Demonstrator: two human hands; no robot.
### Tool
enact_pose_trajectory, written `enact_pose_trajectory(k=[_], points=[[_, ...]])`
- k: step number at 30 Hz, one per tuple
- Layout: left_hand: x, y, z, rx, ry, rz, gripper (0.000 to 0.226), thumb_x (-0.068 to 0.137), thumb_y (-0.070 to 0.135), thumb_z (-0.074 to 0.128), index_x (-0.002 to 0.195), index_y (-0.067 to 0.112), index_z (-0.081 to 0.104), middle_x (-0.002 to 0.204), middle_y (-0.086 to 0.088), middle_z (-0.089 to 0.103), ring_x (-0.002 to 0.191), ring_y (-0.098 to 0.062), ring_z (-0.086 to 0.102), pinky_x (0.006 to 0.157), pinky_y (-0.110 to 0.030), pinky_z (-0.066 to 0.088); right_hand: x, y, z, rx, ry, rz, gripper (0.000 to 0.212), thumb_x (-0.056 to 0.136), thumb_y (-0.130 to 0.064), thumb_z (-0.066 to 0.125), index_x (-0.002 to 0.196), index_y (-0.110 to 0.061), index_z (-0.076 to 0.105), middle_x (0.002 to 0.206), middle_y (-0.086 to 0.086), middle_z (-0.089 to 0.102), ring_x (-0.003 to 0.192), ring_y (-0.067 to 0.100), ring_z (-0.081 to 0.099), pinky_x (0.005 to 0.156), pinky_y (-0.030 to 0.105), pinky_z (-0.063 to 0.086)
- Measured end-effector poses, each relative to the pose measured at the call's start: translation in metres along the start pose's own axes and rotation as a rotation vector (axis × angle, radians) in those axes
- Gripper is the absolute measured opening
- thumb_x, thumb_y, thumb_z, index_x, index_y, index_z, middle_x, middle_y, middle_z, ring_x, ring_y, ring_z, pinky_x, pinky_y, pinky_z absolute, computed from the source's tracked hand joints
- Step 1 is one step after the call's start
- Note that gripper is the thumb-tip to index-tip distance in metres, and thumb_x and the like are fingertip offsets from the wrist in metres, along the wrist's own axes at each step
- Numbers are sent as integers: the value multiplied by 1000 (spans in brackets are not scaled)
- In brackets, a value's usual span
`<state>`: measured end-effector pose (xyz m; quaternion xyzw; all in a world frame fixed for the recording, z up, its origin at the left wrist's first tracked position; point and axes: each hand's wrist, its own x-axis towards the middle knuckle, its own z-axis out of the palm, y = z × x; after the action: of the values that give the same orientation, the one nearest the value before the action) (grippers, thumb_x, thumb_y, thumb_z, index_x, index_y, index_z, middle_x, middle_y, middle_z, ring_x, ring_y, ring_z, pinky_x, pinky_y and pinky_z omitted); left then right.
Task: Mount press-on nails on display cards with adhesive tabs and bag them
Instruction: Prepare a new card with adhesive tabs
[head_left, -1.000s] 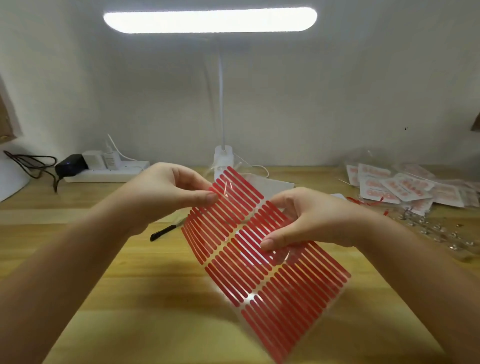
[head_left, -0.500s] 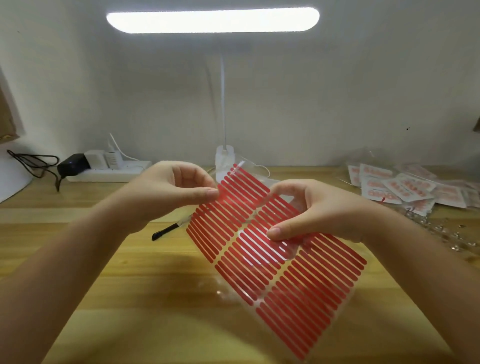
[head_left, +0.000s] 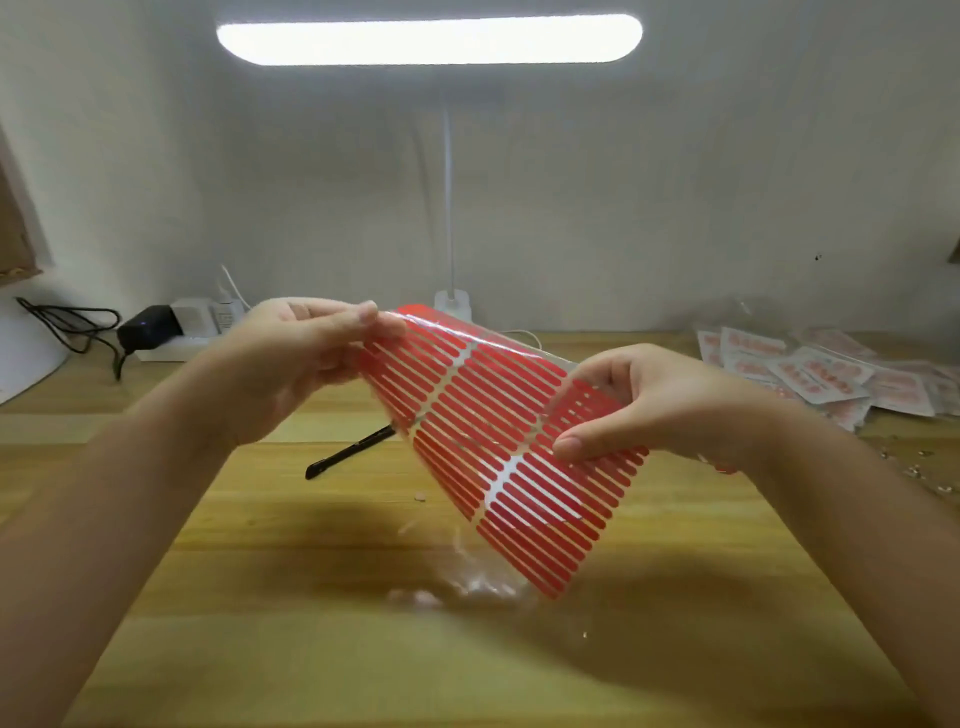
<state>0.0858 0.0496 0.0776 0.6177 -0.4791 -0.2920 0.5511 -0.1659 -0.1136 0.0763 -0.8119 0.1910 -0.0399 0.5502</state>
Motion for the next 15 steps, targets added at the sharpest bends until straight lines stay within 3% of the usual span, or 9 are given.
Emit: enact_pose_trajectory(k=[3, 6, 9, 12, 15], points=[[-1, -1, 5, -19, 34, 38, 33, 65, 34, 74, 89, 12, 78, 99, -13, 74, 96, -25, 70, 85, -36, 54, -1, -1, -5, 29, -31, 18, 45, 64, -19, 81, 106, -11, 66, 96, 7, 74, 91, 24, 73, 69, 28, 59], [-1, -1, 6, 20, 81, 66, 31, 69, 31, 69, 93, 11, 75, 97, -11, 74, 95, -24, 70, 90, -39, 50, 0, 2, -3, 2, -43, 11, 41, 71, -14, 79, 109, -13, 65, 97, 4, 74, 92, 21, 72, 70, 26, 58], [1, -3, -2, 42, 110, 118, 22, 75, 27, 66, 91, 15, 76, 94, -9, 75, 90, -21, 71, 81, -33, 54, 1, 5, -3, -49, -6, -9, 32, 78, -7, 75, 107, -16, 65, 96, 2, 75, 90, 18, 73, 69, 26, 60], [4, -5, -21, 15, 203, 179, 15, 78, 25, 66, 87, 21, 78, 93, -5, 75, 85, -18, 72, 70, -23, 57, 0, 7, -6, -51, -6, 29, 35, 80, -5, 72, 111, -15, 63, 99, 7, 75, 86, 25, 73, 65, 32, 61], [6, -3, -47, -59, 304, 278, 13, 80, 27, 71, 90, 21, 78, 97, -3, 75, 90, -19, 72, 73, -24, 58, -5, 9, -14, 68, -40, 18, 41, 73, -11, 71, 113, -14, 64, 103, 11, 74, 82, 31, 73, 61, 31, 59]])
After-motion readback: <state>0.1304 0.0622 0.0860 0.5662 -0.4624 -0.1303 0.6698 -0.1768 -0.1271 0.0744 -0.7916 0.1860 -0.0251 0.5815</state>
